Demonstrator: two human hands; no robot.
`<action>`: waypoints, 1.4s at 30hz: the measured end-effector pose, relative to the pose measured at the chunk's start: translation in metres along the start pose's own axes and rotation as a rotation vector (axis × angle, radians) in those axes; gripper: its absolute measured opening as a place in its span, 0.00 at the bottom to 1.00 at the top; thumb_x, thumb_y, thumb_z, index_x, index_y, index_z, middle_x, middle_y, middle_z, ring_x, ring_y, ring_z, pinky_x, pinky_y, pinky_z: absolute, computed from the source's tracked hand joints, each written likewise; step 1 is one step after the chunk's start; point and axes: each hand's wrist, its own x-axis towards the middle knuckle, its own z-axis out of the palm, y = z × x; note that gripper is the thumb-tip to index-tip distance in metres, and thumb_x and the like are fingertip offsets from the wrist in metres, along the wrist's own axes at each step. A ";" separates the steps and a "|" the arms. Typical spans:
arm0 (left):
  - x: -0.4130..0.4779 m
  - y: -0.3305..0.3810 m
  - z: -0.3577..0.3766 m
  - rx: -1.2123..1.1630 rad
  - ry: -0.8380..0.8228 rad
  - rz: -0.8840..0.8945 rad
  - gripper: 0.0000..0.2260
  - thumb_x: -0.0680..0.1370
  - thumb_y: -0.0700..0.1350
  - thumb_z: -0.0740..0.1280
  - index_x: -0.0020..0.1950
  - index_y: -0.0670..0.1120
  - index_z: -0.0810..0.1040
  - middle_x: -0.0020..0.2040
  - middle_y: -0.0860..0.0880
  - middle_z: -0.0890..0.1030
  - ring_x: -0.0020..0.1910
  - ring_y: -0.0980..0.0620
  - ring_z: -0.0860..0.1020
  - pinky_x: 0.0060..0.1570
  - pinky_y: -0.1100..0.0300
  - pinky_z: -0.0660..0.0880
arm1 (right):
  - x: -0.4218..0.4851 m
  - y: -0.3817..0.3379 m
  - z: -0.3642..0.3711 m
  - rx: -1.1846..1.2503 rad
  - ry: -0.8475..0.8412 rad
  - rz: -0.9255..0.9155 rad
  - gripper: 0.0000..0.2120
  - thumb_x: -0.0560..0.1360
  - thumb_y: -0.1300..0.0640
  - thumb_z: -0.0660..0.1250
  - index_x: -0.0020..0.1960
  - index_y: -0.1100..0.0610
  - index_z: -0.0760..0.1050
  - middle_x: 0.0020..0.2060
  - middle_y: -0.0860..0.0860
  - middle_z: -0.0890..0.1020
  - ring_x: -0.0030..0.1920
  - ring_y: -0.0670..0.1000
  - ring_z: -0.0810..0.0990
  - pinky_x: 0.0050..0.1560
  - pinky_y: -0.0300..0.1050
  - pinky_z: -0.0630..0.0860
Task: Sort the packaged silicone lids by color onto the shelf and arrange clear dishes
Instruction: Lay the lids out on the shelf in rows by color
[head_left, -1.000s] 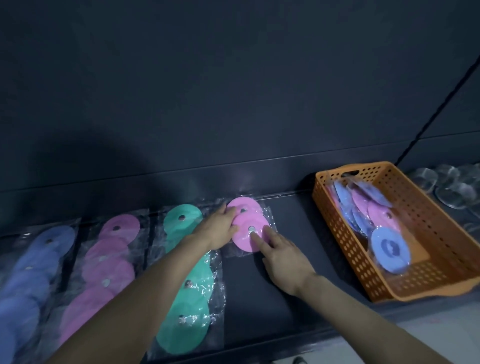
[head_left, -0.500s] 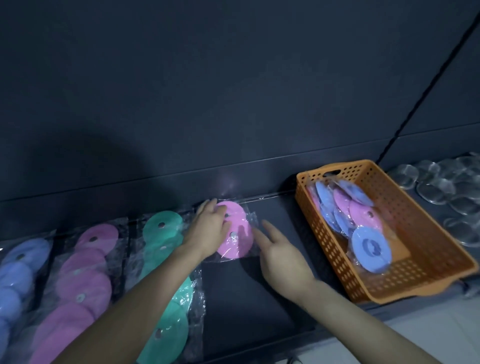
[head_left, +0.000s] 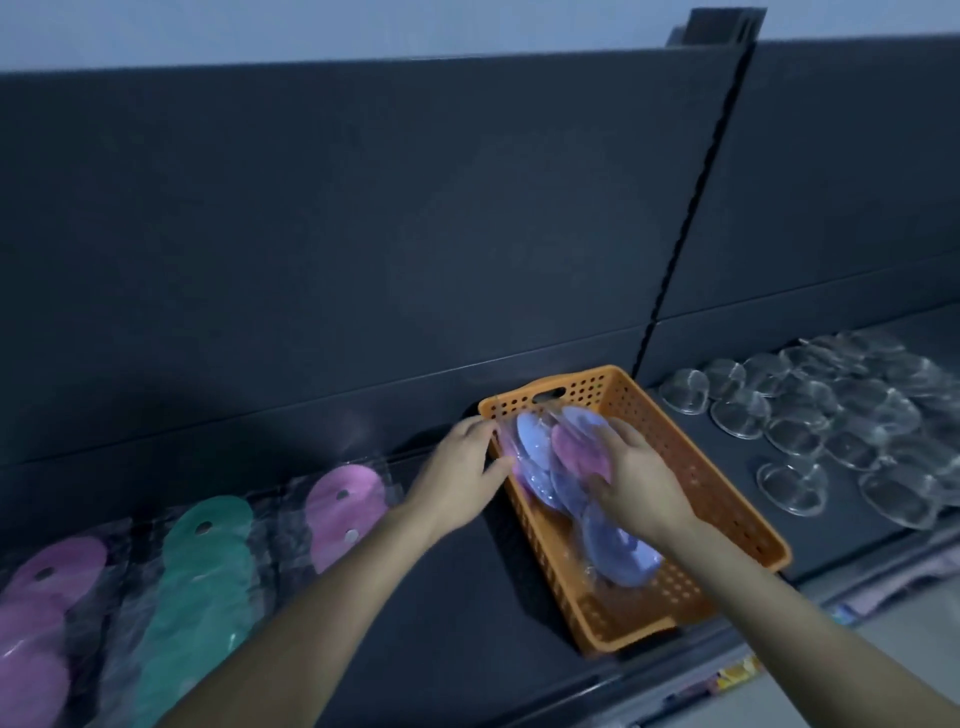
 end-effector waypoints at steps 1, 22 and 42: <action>0.004 0.005 0.004 0.000 0.018 -0.009 0.19 0.79 0.49 0.62 0.68 0.43 0.69 0.68 0.47 0.70 0.66 0.50 0.69 0.64 0.62 0.64 | 0.007 0.009 0.000 0.015 -0.044 0.021 0.30 0.73 0.55 0.66 0.73 0.57 0.62 0.74 0.57 0.60 0.71 0.57 0.65 0.64 0.49 0.69; 0.026 0.020 0.014 -0.563 0.590 -0.452 0.06 0.75 0.40 0.55 0.39 0.43 0.67 0.37 0.46 0.77 0.34 0.48 0.80 0.36 0.47 0.81 | 0.027 0.026 -0.010 -0.287 -0.165 -0.008 0.10 0.79 0.59 0.57 0.56 0.62 0.73 0.53 0.59 0.77 0.54 0.57 0.78 0.40 0.42 0.70; 0.006 0.013 0.005 -0.899 0.570 -0.364 0.06 0.71 0.37 0.63 0.42 0.44 0.67 0.37 0.49 0.75 0.46 0.50 0.81 0.55 0.47 0.78 | 0.033 0.000 0.005 -0.071 -0.262 0.107 0.11 0.77 0.56 0.58 0.54 0.61 0.74 0.45 0.56 0.82 0.45 0.57 0.81 0.40 0.48 0.76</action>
